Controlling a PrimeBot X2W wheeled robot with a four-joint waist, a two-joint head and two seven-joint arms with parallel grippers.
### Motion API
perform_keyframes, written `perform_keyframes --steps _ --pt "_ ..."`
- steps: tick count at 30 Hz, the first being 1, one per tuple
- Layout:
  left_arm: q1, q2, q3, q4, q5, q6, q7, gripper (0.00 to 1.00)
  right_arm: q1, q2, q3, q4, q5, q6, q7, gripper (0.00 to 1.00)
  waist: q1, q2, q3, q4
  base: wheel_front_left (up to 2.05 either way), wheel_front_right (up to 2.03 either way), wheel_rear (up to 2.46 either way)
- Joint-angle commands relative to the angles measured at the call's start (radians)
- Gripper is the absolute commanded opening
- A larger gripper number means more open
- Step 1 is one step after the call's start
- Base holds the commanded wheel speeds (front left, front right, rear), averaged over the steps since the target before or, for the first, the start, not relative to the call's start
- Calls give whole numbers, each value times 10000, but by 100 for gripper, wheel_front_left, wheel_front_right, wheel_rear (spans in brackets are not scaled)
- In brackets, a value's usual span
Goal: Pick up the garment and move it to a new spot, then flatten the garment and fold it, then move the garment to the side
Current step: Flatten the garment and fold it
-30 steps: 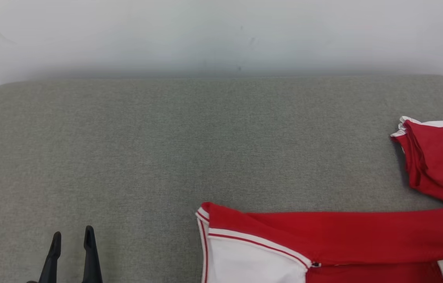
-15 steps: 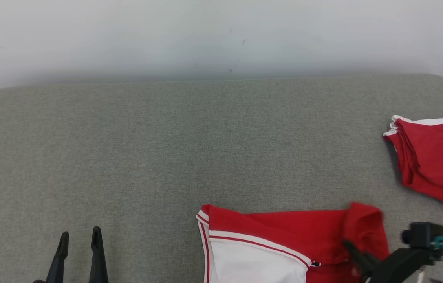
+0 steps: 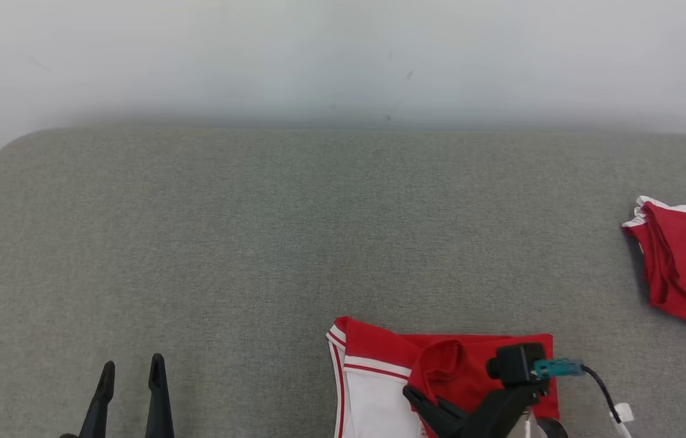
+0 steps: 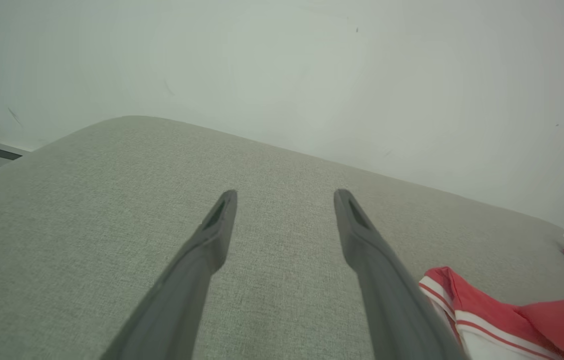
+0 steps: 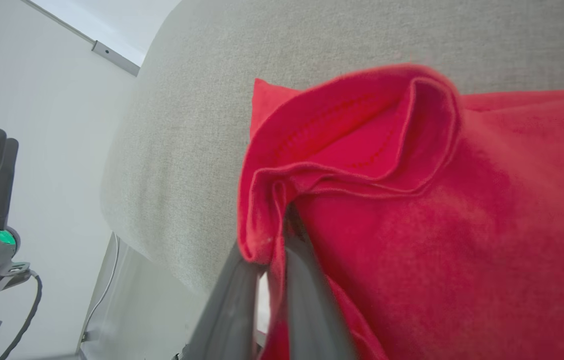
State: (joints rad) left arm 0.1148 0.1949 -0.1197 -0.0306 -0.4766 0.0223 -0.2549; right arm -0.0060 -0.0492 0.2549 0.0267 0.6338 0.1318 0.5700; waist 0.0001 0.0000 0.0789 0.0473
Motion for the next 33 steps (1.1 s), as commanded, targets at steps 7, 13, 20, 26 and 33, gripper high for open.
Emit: perform_keyframes --steps 7,13,20,26,33 --pt "-180 -20 -56 14 27 61 -1 100 -972 -20 775 1185 228 -25 -443 0 -1 0 58 390 0 0 0" --pt "-275 -76 -159 95 41 71 -11 100 -1551 -20 1295 2128 507 -23 -665 0 -1 0 100 625 0 0 0" --pt "-290 -96 -161 150 0 102 -28 100 -1797 -17 1600 2413 886 -23 -643 100 -1 0 95 657 0 0 0" --pt "-179 -54 -80 88 -28 127 -52 100 -1908 -28 1227 1234 1439 -23 -1052 100 -1 0 53 522 0 0 0" --pt "-92 -45 -104 6 -19 173 -66 100 -1355 -24 -325 -113 -526 -23 -398 100 -1 0 -12 369 0 0 0"
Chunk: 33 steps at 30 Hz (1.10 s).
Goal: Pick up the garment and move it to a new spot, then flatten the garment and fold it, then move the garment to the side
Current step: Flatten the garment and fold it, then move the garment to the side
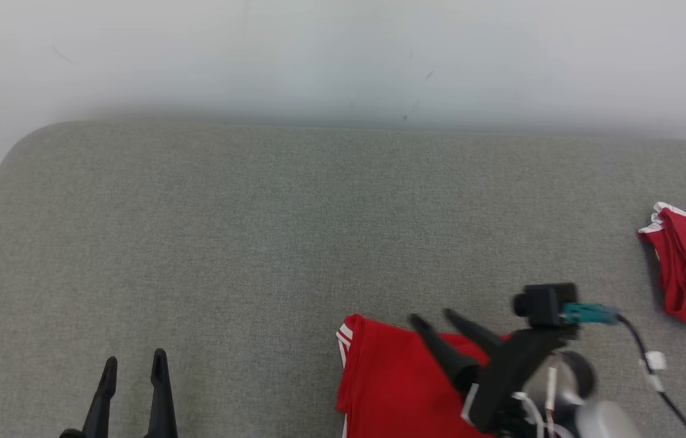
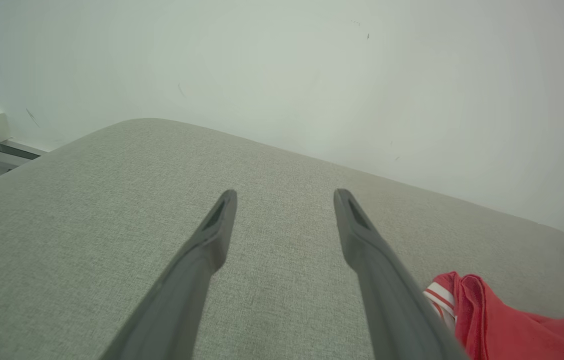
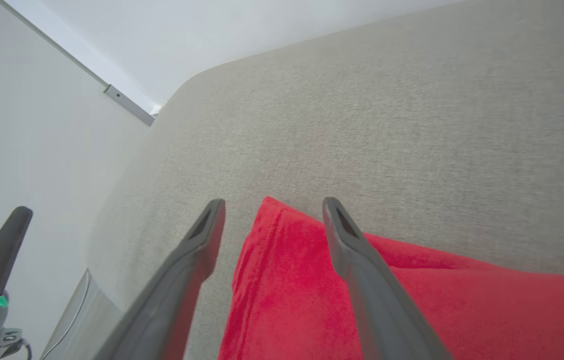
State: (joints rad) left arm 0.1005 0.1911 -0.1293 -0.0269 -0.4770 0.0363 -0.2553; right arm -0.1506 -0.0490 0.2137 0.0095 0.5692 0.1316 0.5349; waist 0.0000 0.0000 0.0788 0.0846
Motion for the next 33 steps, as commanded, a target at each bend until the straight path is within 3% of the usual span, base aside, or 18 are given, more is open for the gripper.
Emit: perform_keyframes --steps 1,7,12,17,22,33 --pt "58 -11 -17 -35 -12 38 -64 100 212 -25 -216 -130 -225 -22 52 100 0 0 -27 -12 0 0 0" --pt "148 -37 -57 -10 55 39 -70 100 1055 -15 -2044 -901 -2025 -22 -451 100 0 0 -178 -86 0 0 0" --pt "230 -5 -86 150 296 60 -85 100 1508 -17 -2650 -984 -3143 -22 -2627 100 0 0 -406 -263 0 0 0" --pt "235 82 -125 364 696 22 -103 100 1904 -19 -2671 -257 -3712 -22 -4872 100 0 0 -676 -451 0 0 0" --pt "284 -76 65 351 1131 10 -100 100 2054 -195 -2419 733 -4095 -23 -6313 100 0 0 -858 -549 0 0 0" --pt "565 -522 603 717 1763 -518 -95 100 1669 -270 -2256 2157 -4556 -23 -6834 100 0 0 -1100 -626 0 0 0"
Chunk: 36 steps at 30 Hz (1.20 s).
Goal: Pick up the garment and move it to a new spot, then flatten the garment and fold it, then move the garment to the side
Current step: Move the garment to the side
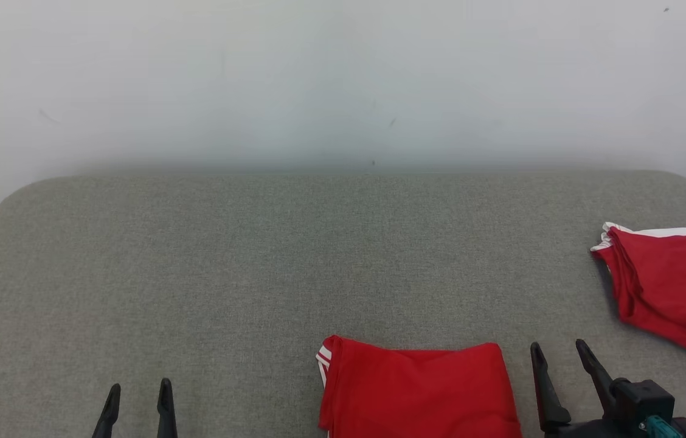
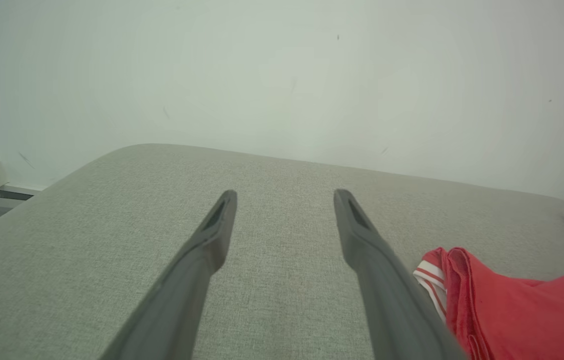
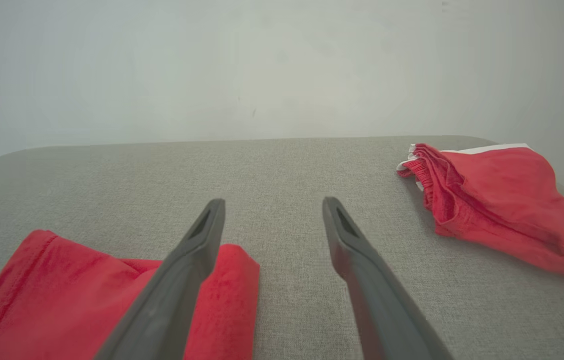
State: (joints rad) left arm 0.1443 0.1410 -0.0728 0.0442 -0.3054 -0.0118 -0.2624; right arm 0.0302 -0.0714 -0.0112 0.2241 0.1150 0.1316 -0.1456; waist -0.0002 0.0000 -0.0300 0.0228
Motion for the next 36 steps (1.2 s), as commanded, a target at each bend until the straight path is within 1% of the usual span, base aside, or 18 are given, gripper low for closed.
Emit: perform_keyframes --steps 1,6,16,19,21,22,26,29,31,34,35,36 --pt "139 -60 76 32 95 -72 -24 100 -127 -56 -25 62 -8 -22 -39 100 2 0 -30 -11 0 0 0" --pt "157 -271 343 103 297 -313 -25 100 -282 -87 -18 174 7 -22 -5 100 2 0 -61 -25 0 0 0" --pt "90 -517 723 162 559 -636 -25 100 -274 34 -19 118 56 -22 397 100 2 0 -30 -25 0 0 0" --pt "84 -573 810 186 615 -708 -24 100 -384 80 35 -37 141 -22 905 100 2 0 -27 -36 0 0 0" --pt "74 -598 861 197 666 -744 -26 100 -469 107 24 -152 308 -22 1677 100 2 0 -23 -39 0 0 0" --pt "69 -612 888 199 685 -762 -26 100 -478 129 6 -239 420 -22 2261 100 2 0 -23 -42 0 0 0" --pt "79 -663 995 173 756 -832 -26 100 -504 193 -602 -1073 709 -22 5036 100 2 0 -5 -78 0 0 0" --pt "57 -700 1059 170 788 -876 -26 100 -525 207 -719 -1910 638 -22 6871 100 2 0 35 -91 0 0 0" --pt "-9 -735 1069 190 796 -918 -26 100 -488 203 -755 -2246 642 -22 7985 100 2 0 71 -74 0 0 0" --pt "-120 -779 1038 227 809 -939 -24 100 -393 206 -865 -2487 444 -22 9362 100 2 0 144 -18 0 0 0" --pt "-120 -779 1038 227 809 -939 -24 100 -393 206 -865 -2487 444 -22 9362 100 2 0 144 -18 0 0 0" --pt "-193 -807 995 249 830 -988 -26 100 -387 213 -800 -2541 551 -22 9969 100 2 0 192 39 0 0 0"
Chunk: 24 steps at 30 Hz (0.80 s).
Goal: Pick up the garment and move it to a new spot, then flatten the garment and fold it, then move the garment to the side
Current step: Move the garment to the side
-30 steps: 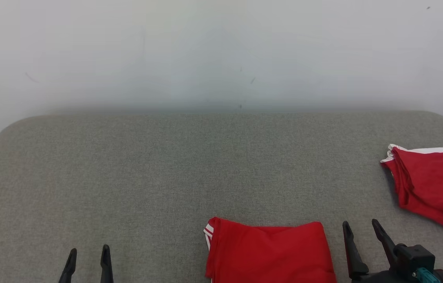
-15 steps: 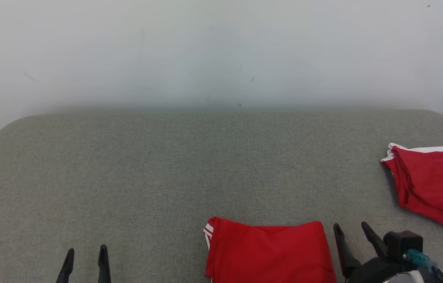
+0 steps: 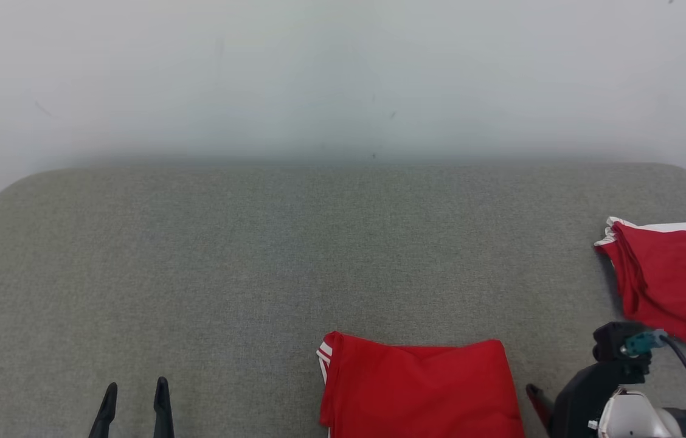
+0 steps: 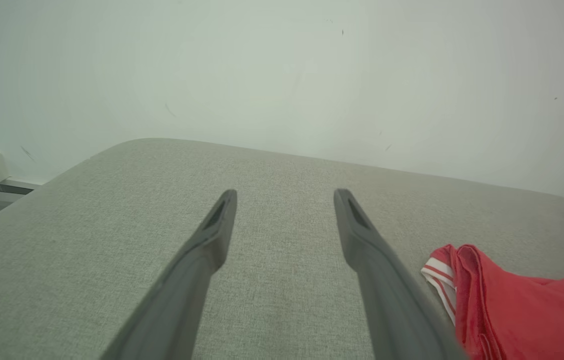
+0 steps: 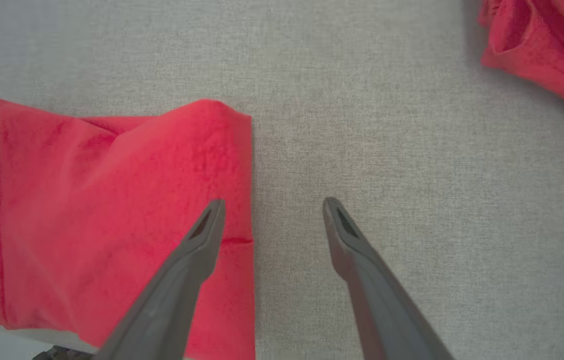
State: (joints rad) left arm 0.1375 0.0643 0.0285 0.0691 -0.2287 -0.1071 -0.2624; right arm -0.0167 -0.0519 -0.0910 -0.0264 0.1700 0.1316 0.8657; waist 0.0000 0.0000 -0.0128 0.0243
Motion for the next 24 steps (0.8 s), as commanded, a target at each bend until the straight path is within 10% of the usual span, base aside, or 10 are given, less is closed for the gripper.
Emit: perform_keyframes --steps 1,24 --pt "-152 -46 -16 9 62 -49 -26 100 84 23 54 -32 29 -22 72 100 0 0 44 49 0 0 0" --pt "-665 -137 -95 166 -25 -210 -25 100 -1017 24 640 2715 58 -22 -15 96 0 0 780 821 0 0 0"
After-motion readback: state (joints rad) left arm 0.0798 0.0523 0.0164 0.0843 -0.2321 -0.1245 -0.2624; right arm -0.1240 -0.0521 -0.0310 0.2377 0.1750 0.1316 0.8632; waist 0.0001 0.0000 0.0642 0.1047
